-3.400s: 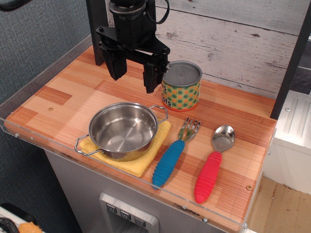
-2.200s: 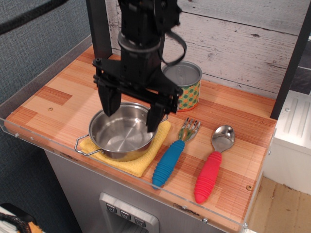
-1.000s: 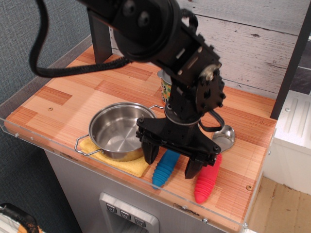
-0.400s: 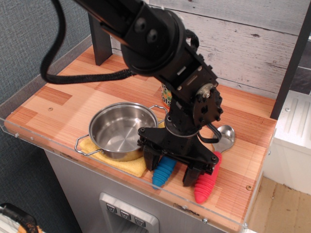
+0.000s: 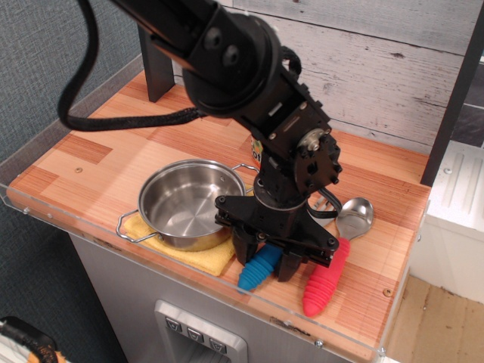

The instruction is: Moved blue fork to the left of the pot

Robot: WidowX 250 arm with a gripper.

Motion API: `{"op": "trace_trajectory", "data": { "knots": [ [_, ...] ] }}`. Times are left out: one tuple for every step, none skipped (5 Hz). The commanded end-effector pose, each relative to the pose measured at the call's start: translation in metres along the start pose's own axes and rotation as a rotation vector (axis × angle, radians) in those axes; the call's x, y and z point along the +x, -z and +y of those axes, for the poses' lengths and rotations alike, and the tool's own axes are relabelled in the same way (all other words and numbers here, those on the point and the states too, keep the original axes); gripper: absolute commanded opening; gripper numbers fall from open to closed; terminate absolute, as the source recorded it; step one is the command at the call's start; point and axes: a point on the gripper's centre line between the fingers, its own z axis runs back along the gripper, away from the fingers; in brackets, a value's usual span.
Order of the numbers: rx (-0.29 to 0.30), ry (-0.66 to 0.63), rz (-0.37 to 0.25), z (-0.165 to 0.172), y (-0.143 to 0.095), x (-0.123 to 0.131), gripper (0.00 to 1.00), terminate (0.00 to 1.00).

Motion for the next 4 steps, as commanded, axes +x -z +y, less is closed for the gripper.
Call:
{"op": "trace_trajectory", "data": {
  "knots": [
    [-0.006,-0.054,-0.038,0.005,-0.010,0.000,0.00,0.00],
    [0.019,-0.108,-0.052,0.008,-0.018,0.003,0.00,0.00],
    [0.021,-0.083,-0.090,0.007,-0.030,0.008,0.00,0.00],
    [0.004,-0.079,-0.126,0.006,-0.043,0.013,0.00,0.00]
  ]
}}
